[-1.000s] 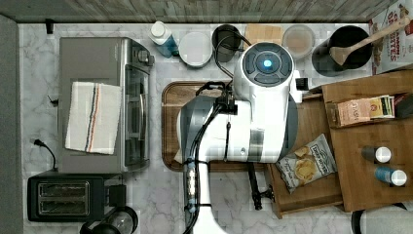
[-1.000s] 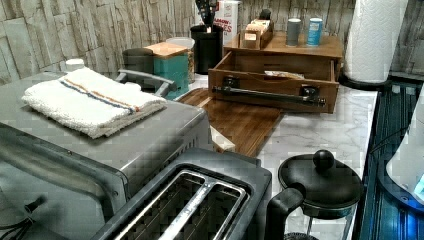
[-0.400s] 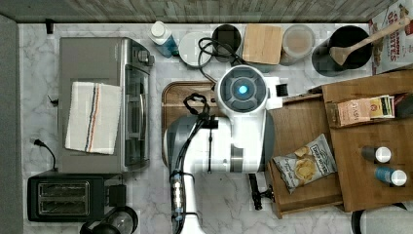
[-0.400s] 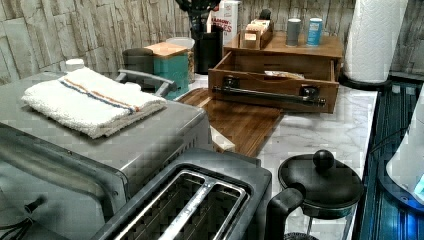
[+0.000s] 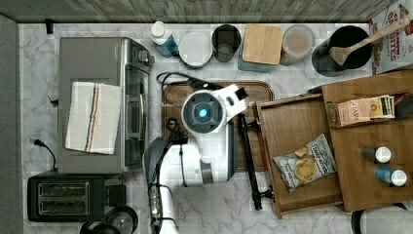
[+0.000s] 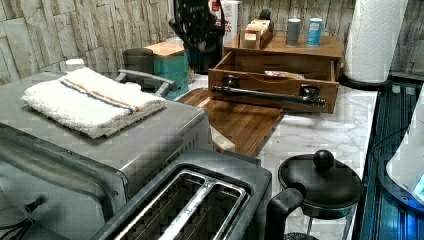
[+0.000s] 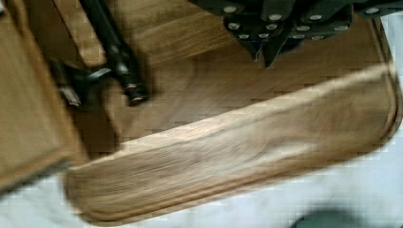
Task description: Close the drawer.
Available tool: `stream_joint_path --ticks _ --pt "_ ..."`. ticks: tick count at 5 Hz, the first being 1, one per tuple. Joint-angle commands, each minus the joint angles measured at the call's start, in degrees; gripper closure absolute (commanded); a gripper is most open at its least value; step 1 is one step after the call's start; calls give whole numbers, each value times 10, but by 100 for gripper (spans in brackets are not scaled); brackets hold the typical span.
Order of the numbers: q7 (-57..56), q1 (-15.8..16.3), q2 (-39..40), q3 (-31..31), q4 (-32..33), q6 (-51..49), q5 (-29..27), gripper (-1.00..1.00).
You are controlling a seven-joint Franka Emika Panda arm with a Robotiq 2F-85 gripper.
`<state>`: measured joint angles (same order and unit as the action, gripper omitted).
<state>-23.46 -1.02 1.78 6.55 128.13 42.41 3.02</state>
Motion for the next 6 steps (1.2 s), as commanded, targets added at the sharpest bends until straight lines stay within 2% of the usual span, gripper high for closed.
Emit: stream_joint_path --ticks 1,2,3,5,6 --pt "-102 28 -26 -44 153 108 42 100" --pt "-108 9 -30 -29 168 109 53 100" --pt "-127 6 -44 -39 201 141 73 100" --pt "-183 -21 -51 -40 229 174 82 100" --pt "-226 -50 -51 -32 225 167 71 100"
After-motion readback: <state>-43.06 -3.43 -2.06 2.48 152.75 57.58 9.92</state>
